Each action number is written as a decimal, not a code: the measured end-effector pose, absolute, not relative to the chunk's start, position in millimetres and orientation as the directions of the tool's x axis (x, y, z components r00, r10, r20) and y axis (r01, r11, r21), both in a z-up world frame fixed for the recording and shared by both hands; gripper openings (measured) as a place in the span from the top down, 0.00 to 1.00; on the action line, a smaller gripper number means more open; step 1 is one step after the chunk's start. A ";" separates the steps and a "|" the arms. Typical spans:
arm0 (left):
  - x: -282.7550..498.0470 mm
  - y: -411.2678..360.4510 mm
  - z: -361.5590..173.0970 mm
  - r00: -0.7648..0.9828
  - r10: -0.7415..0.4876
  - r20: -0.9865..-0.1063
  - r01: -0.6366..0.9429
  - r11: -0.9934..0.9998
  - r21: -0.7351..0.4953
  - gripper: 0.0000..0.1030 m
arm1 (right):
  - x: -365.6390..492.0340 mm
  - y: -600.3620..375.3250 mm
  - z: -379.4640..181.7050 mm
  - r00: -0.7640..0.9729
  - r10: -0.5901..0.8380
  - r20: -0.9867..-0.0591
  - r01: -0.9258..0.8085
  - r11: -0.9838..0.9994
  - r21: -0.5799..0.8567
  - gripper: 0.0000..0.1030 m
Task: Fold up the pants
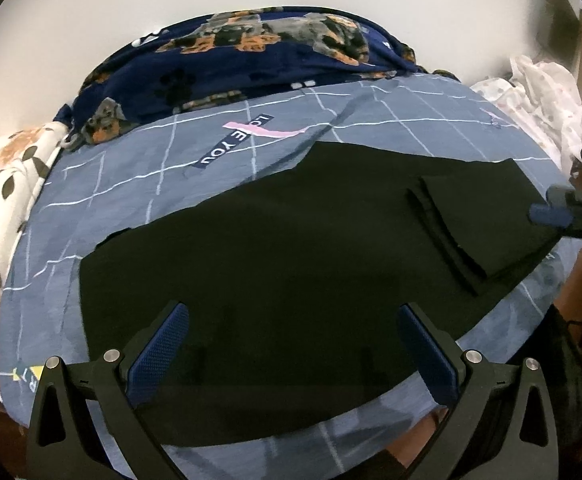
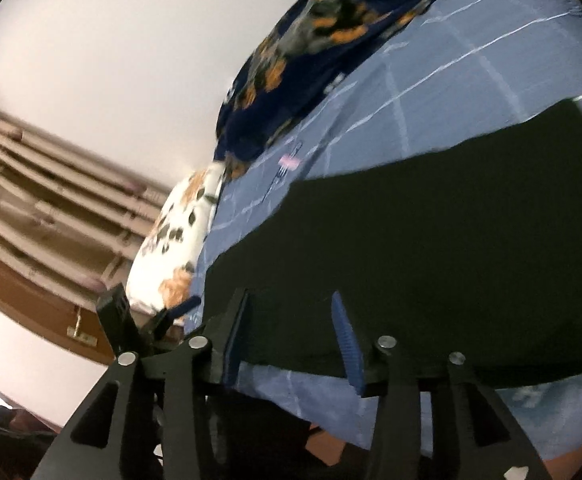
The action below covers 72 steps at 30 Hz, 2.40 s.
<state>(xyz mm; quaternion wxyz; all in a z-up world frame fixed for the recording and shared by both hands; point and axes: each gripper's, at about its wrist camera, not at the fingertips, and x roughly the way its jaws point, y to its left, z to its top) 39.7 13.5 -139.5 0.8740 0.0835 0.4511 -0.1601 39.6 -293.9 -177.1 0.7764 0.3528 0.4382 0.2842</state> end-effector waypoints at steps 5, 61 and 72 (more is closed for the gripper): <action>35.6 47.5 -131.8 0.482 -0.256 -0.838 0.311 0.944 -0.109 0.00 | 38.8 -268.6 -187.9 0.395 0.765 -0.508 -0.139 0.597 0.790 0.56; 56.8 217.6 -204.0 0.341 -0.609 -0.716 -0.029 0.754 -0.656 0.58 | 35.8 -266.7 -194.7 0.393 0.790 -0.470 -0.092 0.542 0.835 0.34; 61.3 222.8 -195.7 0.360 -0.635 -0.683 -0.013 0.729 -0.684 0.58 | 36.3 -266.9 -200.1 0.385 0.789 -0.478 -0.069 0.542 0.838 0.30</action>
